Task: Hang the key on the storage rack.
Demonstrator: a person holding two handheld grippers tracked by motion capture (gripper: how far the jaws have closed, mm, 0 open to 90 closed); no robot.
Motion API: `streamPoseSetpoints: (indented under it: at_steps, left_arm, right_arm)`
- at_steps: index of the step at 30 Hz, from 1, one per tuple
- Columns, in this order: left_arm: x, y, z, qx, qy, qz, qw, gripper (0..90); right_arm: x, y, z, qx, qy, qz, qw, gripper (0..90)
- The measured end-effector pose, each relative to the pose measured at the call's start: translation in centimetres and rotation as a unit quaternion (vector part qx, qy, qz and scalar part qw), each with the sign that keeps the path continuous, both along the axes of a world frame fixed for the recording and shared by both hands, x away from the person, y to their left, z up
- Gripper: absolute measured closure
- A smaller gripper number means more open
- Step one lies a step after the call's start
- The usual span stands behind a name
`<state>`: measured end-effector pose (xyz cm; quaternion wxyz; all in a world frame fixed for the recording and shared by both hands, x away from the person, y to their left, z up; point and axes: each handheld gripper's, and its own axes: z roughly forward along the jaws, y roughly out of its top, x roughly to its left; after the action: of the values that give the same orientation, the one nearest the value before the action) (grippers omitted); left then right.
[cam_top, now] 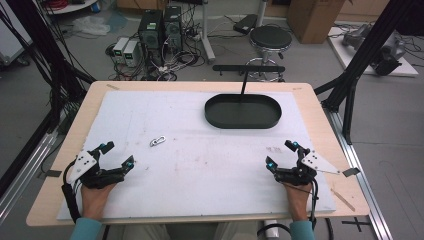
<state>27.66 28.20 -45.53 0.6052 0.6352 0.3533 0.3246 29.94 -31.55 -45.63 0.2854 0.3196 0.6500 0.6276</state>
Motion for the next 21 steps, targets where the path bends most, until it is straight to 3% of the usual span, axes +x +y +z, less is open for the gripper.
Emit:
streamPoseSetpoints:
  at_steps: [21]
  left_arm:
    - [-0.06,-0.06,0.04,0.001,-0.002,0.002,1.0,9.7]
  right_arm:
    - [-0.02,0.07,0.0,0.001,-0.001,-0.003,1.0,2.9]
